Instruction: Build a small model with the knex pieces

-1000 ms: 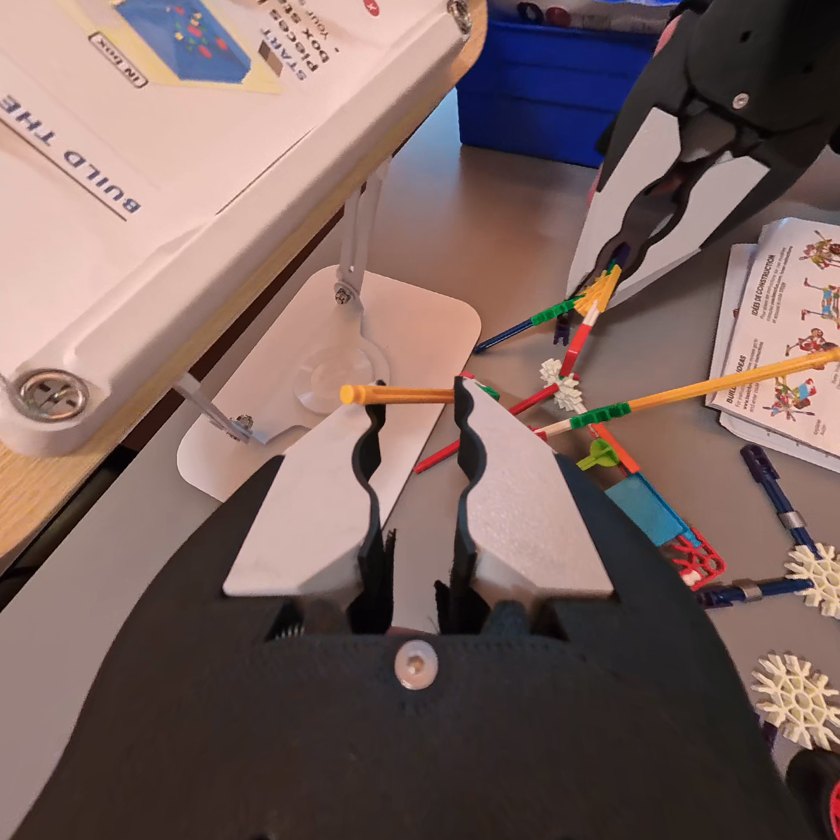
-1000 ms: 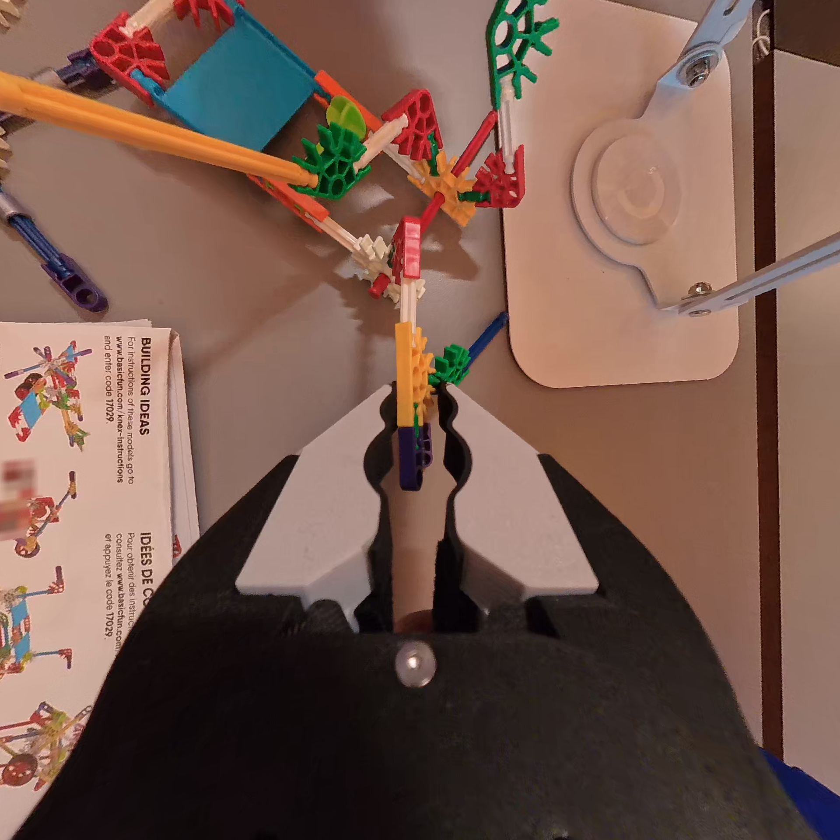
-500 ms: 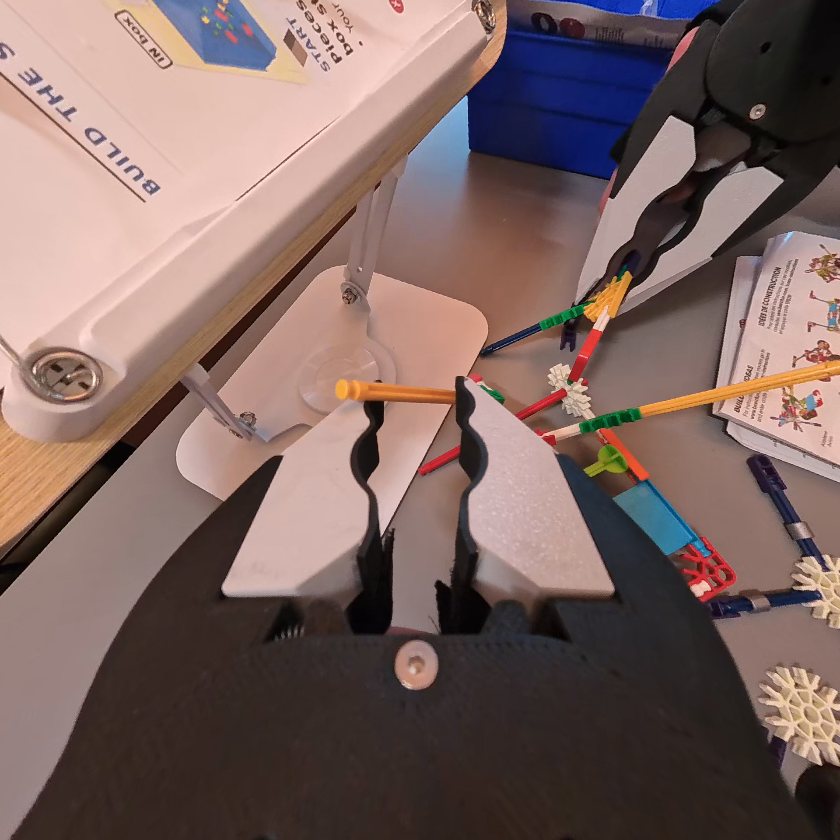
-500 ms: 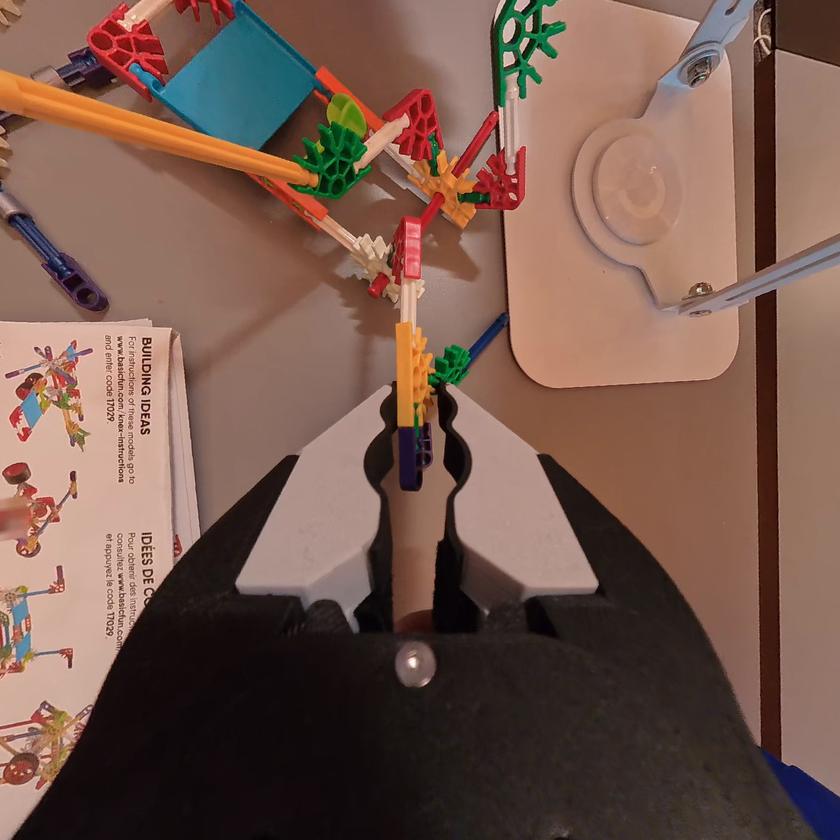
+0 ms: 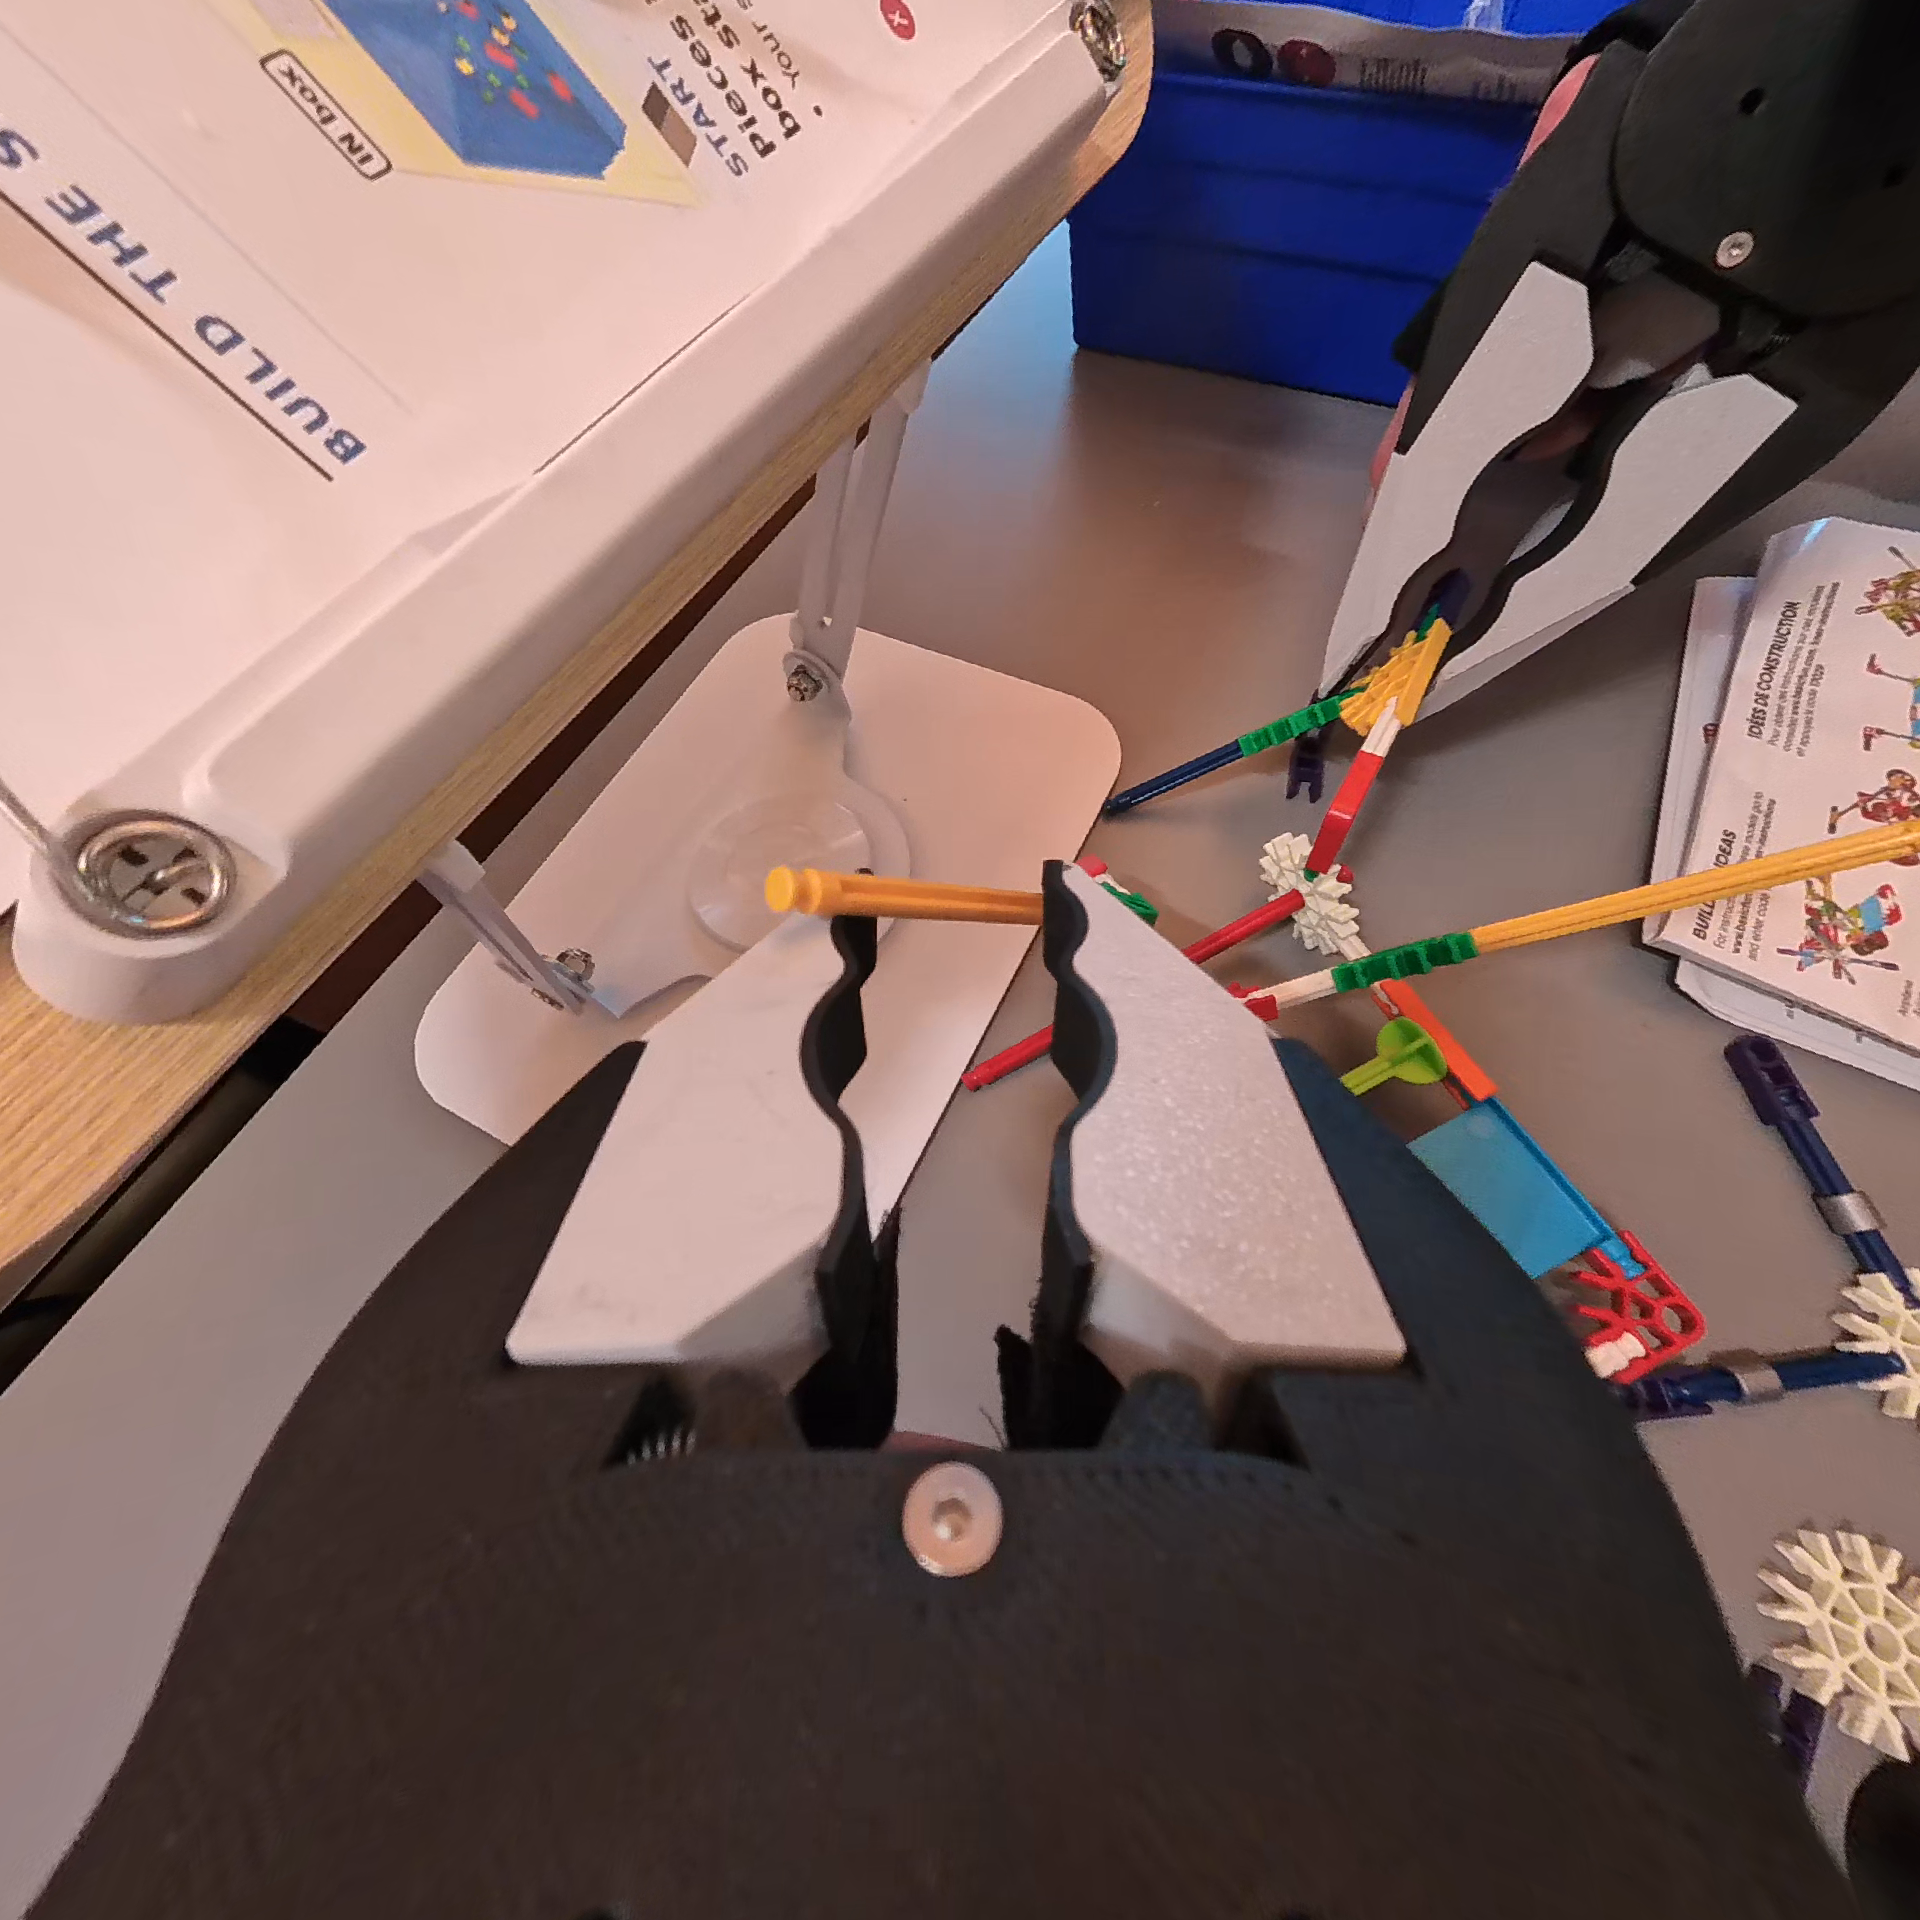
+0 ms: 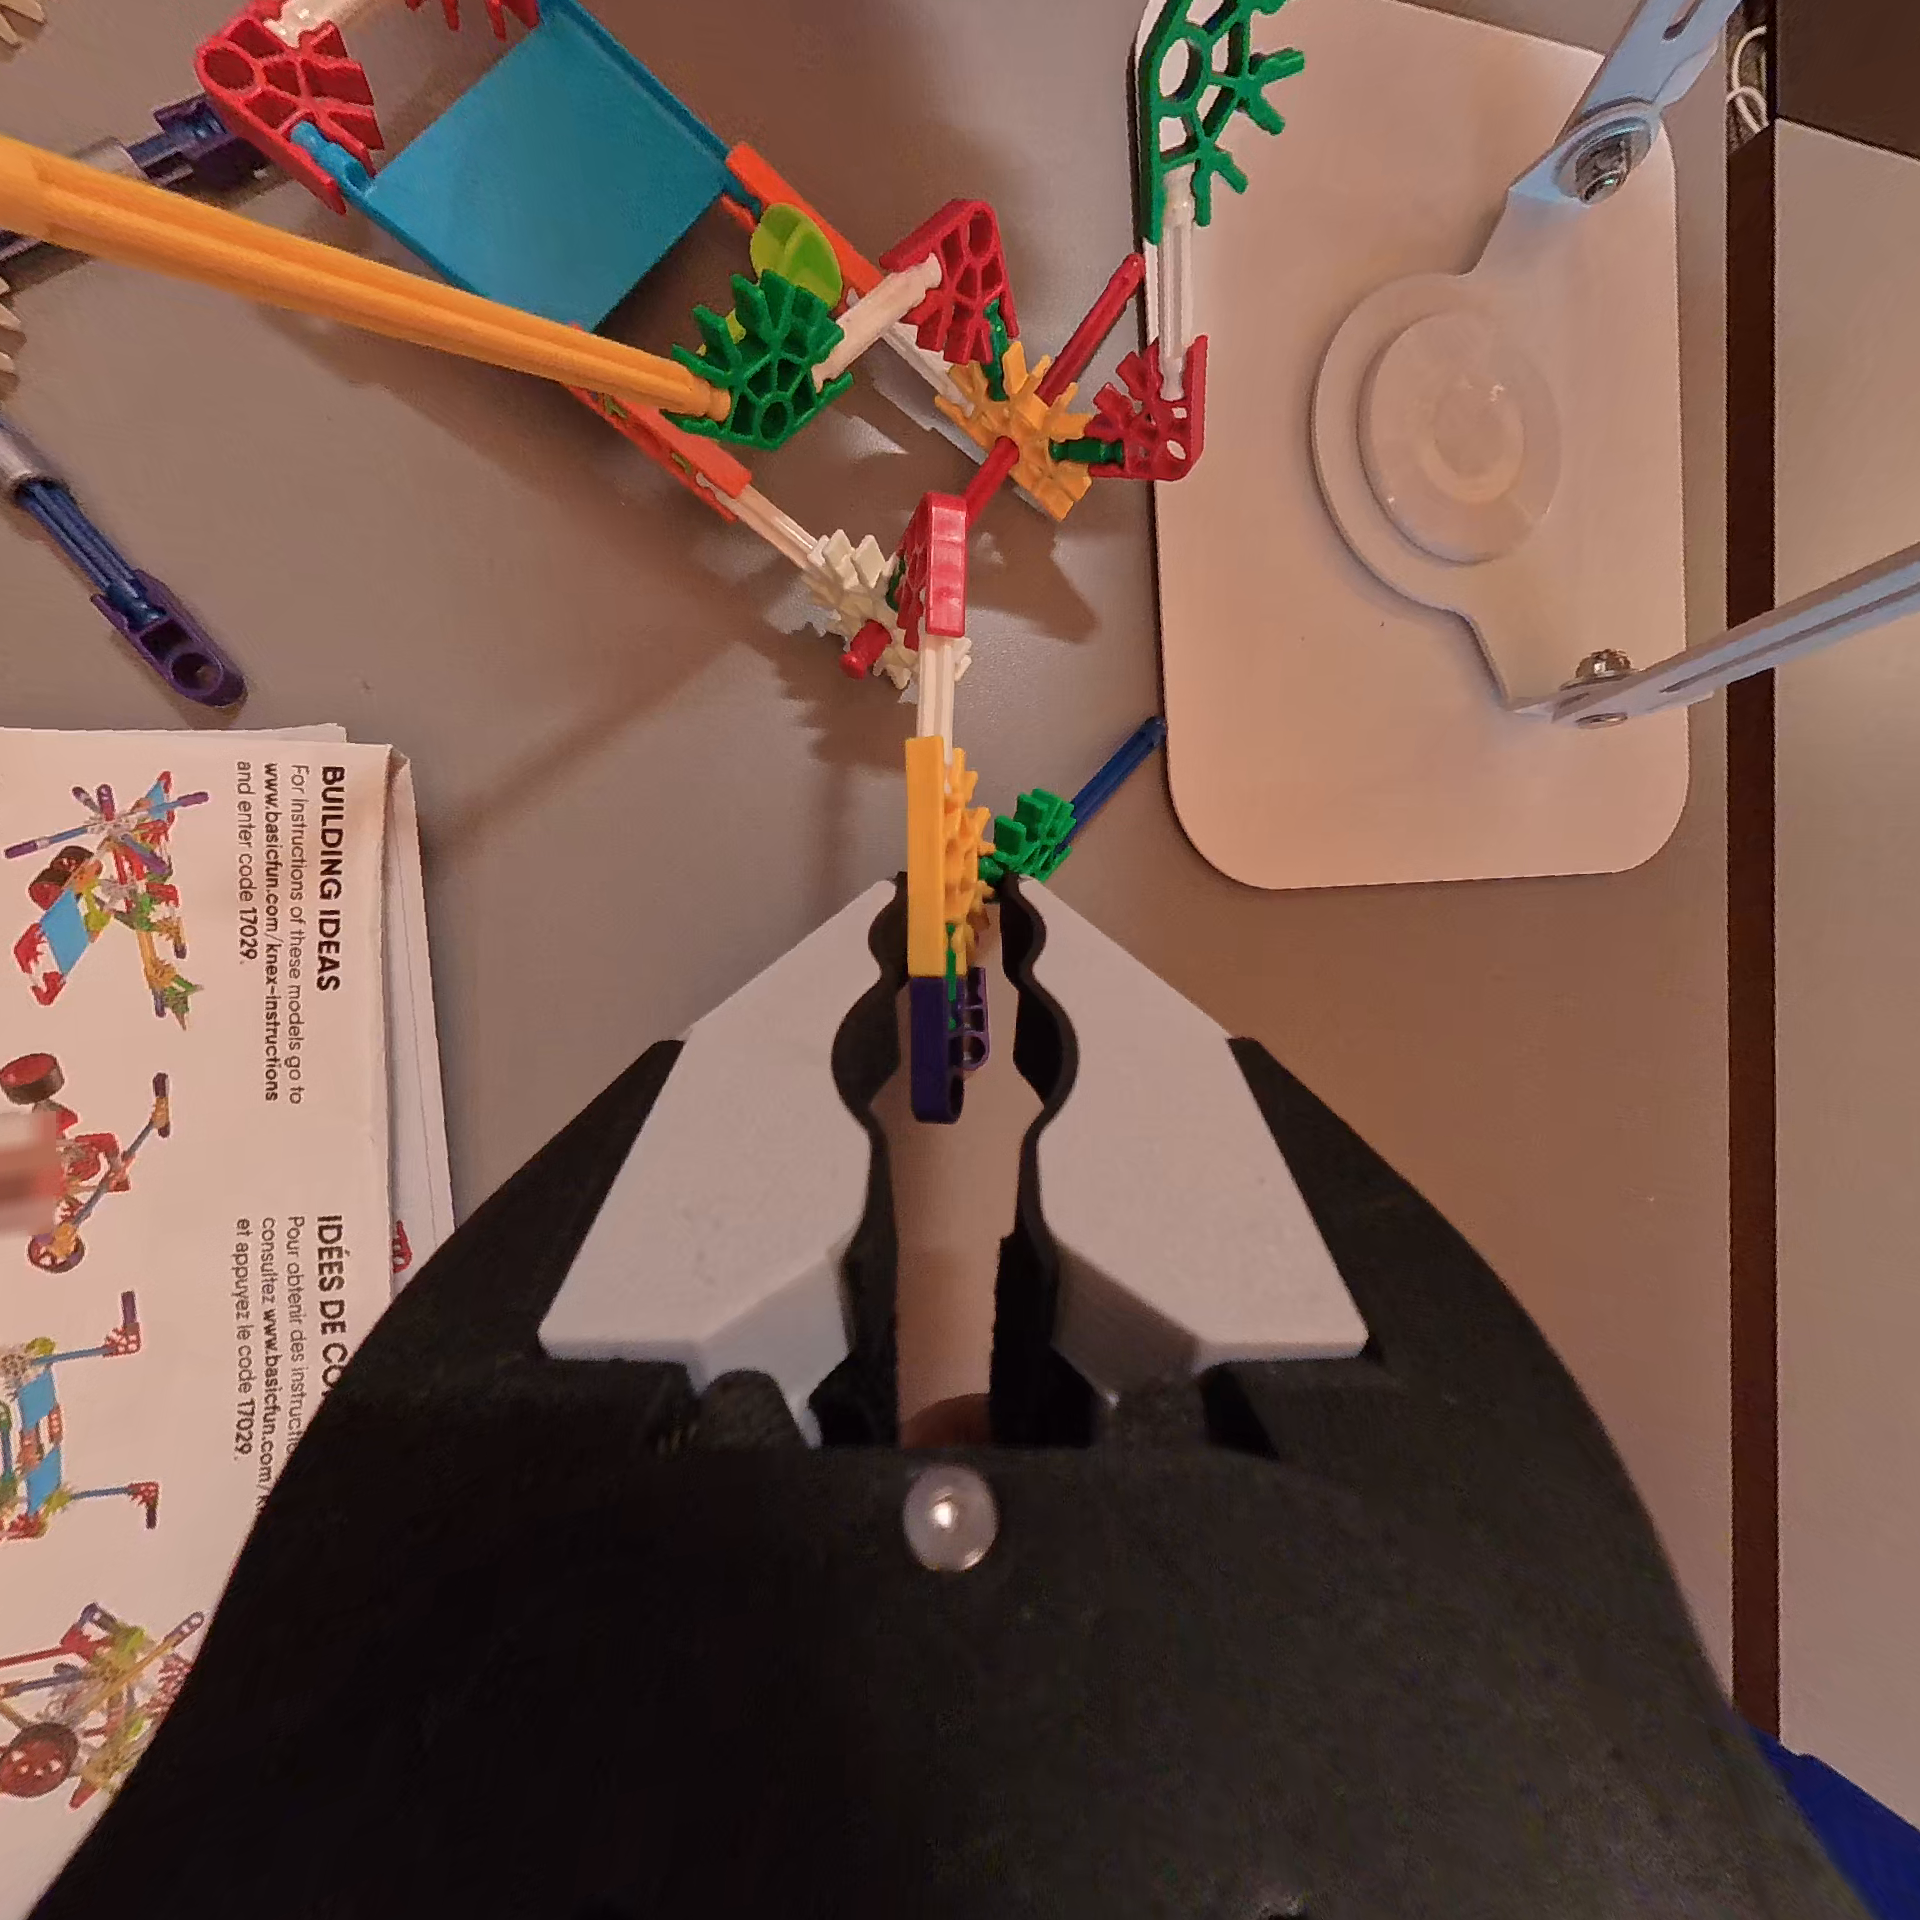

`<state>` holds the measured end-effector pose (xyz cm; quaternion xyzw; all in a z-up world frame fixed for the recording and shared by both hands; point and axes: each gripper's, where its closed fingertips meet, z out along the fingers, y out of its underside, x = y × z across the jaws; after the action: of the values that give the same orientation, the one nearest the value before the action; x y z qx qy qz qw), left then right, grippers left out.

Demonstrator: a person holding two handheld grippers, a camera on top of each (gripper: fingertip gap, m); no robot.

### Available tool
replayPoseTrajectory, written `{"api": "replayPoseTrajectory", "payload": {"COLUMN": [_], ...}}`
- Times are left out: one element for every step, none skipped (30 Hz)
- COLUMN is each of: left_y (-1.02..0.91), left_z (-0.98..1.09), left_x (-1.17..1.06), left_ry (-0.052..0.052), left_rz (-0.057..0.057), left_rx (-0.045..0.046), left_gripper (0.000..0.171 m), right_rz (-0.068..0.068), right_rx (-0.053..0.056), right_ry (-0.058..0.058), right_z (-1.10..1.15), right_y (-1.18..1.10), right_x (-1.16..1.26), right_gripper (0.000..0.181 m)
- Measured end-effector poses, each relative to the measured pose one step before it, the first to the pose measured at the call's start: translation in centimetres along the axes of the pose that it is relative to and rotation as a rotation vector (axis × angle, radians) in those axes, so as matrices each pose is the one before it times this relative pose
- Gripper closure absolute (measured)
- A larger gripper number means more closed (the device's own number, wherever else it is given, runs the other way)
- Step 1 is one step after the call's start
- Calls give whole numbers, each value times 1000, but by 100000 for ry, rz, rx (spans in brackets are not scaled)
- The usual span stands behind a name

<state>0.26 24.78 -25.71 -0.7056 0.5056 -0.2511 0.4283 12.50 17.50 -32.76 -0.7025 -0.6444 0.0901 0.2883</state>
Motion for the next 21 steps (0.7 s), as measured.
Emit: {"api": "replayPoseTrajectory", "payload": {"left_y": [13, 6, 11, 1, -8, 3, -2, 1, -26, -54, -51, -86, -120, -155, -225, -252, -212, -166, -96, -23, 13], "left_z": [1, 1, 1, 0, -3, 5, 6, 3, -11, 9, 14, 17, 20, 40, 52, 82, 108, 120, 114, 96, 78], "left_x": [-9, 2, -21, -2, -5, 7, -7, -7, 36, 71, 75, 133, 242, 336, 394, 364, 340, 314, 237, 162, 90], "left_ry": [93, 106, -52, 4, 33, 0, -70, 1, 119, 171, -59, 80, 529, 806, 678, 108, -174, -157, -374, -456, -422], "left_rz": [-174, -176, 20, 30, 0, 41, 16, -26, -32, 27, 299, 405, 395, 408, 817, 1475, 1735, 1693, 1500, 1382, 1099], "left_rx": [10, 71, 8, -7, -14, 46, -24, -13, 84, 96, -128, -77, -34, -92, -28, -57, -383, -505, -600, -719, -596], "left_gripper": [142, 142, 142, 142, 142, 142, 142, 142, 142, 142, 142, 143, 144, 146, 148, 150, 151, 152, 153, 153, 153], "right_rz": [-1, 17, 17, -7, -29, -37, -17, 38, 43, -6, -35, -39, -43, -45, -68, -164, -199, -141, -133, -117, -95], "right_rx": [-15, 14, 16, 11, -12, -33, 4, 40, 88, 138, 54, -27, 44, 84, -27, -172, -152, -66, -45, -28, -75], "right_ry": [-45, -47, -16, 4, -6, -15, -11, -28, -23, -5, 13, 19, 45, 110, 34, -95, -131, -91, 10, 41, -15], "right_z": [2, 1, -1, -2, 7, -2, 6, 1, 1, -1, -2, 11, 5, 0, 10, 41, 34, 26, 19, 9, 12], "right_y": [16, -2, 6, -1, 7, 5, 5, 3, -18, -25, -21, 0, -15, -25, -22, 25, 30, -1, -23, -30, -10], "right_x": [-7, -8, 8, -9, -1, 1, -12, 4, 6, -7, -4, 1, -2, 10, -5, -28, -39, -43, -17, -21, -21], "right_gripper": [167, 167, 167, 167, 167, 167, 167, 167, 167, 167, 167, 167, 167, 167, 167, 167, 167, 167, 167, 167, 168]}}
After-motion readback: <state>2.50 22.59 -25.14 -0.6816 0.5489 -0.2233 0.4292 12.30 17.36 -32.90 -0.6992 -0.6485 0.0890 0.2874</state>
